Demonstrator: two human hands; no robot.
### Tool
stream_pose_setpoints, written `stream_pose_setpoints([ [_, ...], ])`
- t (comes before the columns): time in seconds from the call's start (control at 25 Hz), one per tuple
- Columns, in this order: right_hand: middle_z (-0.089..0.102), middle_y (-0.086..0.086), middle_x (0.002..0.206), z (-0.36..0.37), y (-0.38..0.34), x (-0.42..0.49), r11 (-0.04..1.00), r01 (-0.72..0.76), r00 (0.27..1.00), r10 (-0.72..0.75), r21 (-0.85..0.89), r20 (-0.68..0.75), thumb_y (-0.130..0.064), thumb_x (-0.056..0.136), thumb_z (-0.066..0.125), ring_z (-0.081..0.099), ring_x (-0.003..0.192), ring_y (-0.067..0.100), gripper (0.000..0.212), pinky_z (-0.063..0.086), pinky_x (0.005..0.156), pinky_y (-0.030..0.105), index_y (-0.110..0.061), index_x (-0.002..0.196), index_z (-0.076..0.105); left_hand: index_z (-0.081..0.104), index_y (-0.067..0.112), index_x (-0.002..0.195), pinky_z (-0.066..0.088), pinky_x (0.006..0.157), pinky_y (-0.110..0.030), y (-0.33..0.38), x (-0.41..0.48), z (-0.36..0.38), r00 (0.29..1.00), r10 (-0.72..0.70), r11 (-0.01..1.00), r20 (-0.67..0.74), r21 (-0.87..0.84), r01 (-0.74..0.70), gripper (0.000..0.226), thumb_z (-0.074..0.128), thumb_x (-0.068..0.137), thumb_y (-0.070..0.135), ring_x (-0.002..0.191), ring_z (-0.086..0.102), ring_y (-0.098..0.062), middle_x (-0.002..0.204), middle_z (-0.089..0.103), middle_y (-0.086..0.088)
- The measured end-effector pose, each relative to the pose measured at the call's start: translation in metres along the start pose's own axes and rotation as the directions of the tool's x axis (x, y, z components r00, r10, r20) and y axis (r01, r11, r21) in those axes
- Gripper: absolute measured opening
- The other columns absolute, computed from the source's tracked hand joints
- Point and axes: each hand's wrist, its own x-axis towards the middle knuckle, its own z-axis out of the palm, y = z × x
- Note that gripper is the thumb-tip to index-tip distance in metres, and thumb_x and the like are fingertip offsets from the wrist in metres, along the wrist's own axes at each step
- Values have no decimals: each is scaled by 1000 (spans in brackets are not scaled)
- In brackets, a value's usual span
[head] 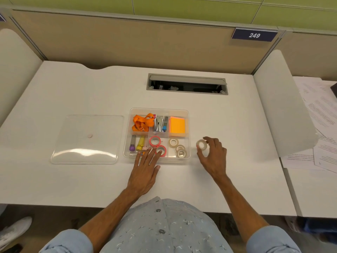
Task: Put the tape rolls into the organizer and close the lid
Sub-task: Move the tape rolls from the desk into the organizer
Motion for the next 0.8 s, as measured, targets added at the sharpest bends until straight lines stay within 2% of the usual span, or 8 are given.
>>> stream_pose_setpoints([
  [0.16, 62, -3, 136, 12, -28, -8, 989, 145, 987, -142, -33, 81, -50, 97, 67, 58, 124, 19, 54, 47, 105, 41, -26, 145, 57, 21, 25, 167, 10, 136, -56, -2, 0, -1, 1000, 9, 1000, 6, 6, -9, 60, 39, 113, 42, 165, 13, -25, 176, 21, -2],
  [0.24, 61, -5, 140, 20, -39, -12, 983, 173, 978, -163, -70, 127, -56, 97, 63, 56, 128, 19, 56, 45, 110, 43, -29, 146, 55, 22, 26, 167, 11, 136, -57, -2, 0, -2, 1000, 12, 1000, 1, 3, -12, 60, 42, 112, 42, 165, 16, -27, 176, 23, -4],
  [0.4, 58, -6, 148, 31, -52, -17, 973, 184, 965, -152, -139, 214, -62, 99, 57, 51, 139, 19, 59, 38, 119, 45, -29, 148, 54, 18, 28, 167, 0, 135, -51, -4, 0, -3, 1000, 2, 1000, 24, -2, -2, 62, 39, 112, 46, 166, 10, -25, 177, 17, -1],
  [0.48, 57, -7, 150, 32, -54, -18, 971, 181, 965, -145, -155, 217, -57, 102, 54, 50, 141, 18, 54, 36, 122, 44, -29, 148, 55, 18, 27, 167, -1, 135, -51, -4, 1, -3, 1000, 6, 1000, 24, -9, -6, 62, 39, 112, 47, 166, 11, -26, 177, 17, -1],
  [0.64, 60, -4, 149, 30, -58, -11, 960, 230, 962, -201, -157, 183, -35, 109, 48, 49, 146, 20, 37, 30, 126, 42, -25, 143, 61, 17, 27, 168, 2, 137, -53, -6, 0, -4, 999, 20, 1000, 36, 4, -21, 62, 36, 112, 48, 166, 10, -25, 177, 17, -2],
  [0.72, 58, -4, 154, 30, -64, -4, 934, 292, 944, -245, -207, 222, -30, 110, 46, 41, 155, 20, 37, 24, 131, 45, -25, 144, 60, 19, 26, 167, 6, 136, -55, -8, -2, -4, 999, 29, 1000, 37, 2, -29, 62, 36, 112, 47, 166, 11, -27, 177, 19, -3],
  [0.8, 49, -5, 163, 31, -72, 3, 897, 343, 914, -249, -280, 320, -34, 110, 44, 24, 164, 19, 43, 14, 135, 51, -26, 151, 53, 18, 26, 167, 5, 136, -55, -9, -2, -4, 998, 33, 999, 48, 10, -34, 62, 36, 112, 47, 166, 10, -26, 177, 17, -2],
])
